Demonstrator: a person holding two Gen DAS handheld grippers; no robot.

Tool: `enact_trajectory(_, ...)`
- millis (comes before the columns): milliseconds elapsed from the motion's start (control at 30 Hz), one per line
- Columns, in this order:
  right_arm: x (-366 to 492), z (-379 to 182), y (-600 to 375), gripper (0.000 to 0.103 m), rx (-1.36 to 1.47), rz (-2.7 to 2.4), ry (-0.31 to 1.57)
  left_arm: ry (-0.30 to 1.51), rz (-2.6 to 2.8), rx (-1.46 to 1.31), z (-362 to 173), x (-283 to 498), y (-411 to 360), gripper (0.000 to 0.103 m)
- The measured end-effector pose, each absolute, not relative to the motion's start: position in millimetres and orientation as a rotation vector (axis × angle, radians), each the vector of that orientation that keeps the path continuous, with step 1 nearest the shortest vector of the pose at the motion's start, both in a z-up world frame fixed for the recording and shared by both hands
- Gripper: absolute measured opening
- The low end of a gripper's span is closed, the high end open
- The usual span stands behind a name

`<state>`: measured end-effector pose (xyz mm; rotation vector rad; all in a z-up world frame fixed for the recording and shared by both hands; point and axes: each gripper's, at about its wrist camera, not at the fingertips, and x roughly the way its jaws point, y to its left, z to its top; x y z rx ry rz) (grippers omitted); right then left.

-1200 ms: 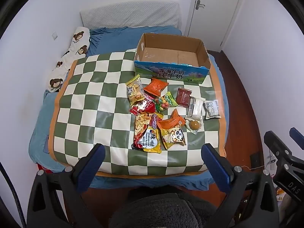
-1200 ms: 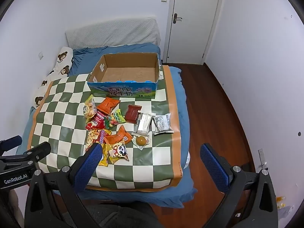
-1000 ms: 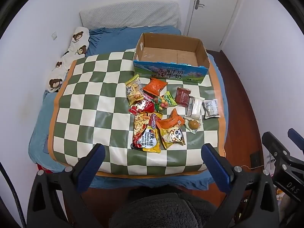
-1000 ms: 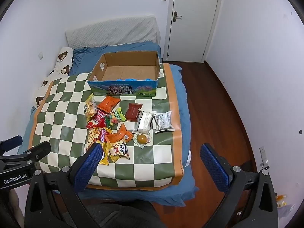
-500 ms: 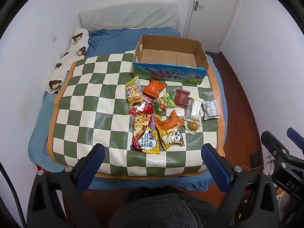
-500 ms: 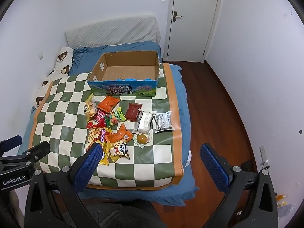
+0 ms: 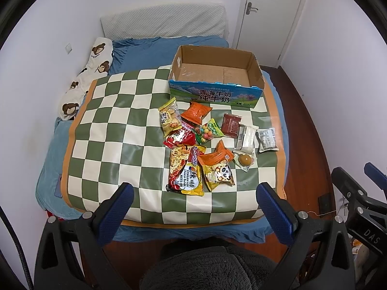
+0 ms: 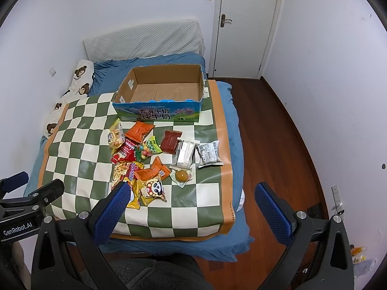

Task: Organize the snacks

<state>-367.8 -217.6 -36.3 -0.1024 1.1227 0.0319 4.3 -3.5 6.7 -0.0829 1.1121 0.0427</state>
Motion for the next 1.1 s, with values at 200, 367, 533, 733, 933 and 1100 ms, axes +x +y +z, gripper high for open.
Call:
enact_trajectory(200, -367.0, -35.7, -217.8, 0.103, -0.103, 0.035, 1.121, 1.103, 0.044, -0.081, 11.6, 4.4, -3.4, 0.103)
enact_trajectory(367, -367.3, -33.9, -216.7, 0.103, -0.1, 0.038, 1.12, 1.103, 0.045, -0.082, 12.0, 4.3, -3.3, 0.103)
enact_trajectory(533, -366.3, -33.4, -214.7, 0.103, -0.103, 0.041, 1.114, 1.104, 0.045, -0.087, 12.8, 3.5, -3.8, 0.103)
enact_trajectory(733, -367.9, -29.3, -216.3, 0.103, -0.099, 0.043, 1.112, 1.1, 0.043, -0.087, 16.1, 3.8, -4.7, 0.103)
enact_trajectory(933, -367.2, -28.3, -215.6, 0.103, -0.099, 0.044, 1.111, 1.098, 0.041, -0.088, 16.1, 2.5, -4.8, 0.103)
enact_trajectory(1100, -367.1, -27.3, -215.2, 0.103, -0.097, 0.044, 1.108, 1.091, 0.039, -0.084, 18.9, 5.2, -5.5, 0.103)
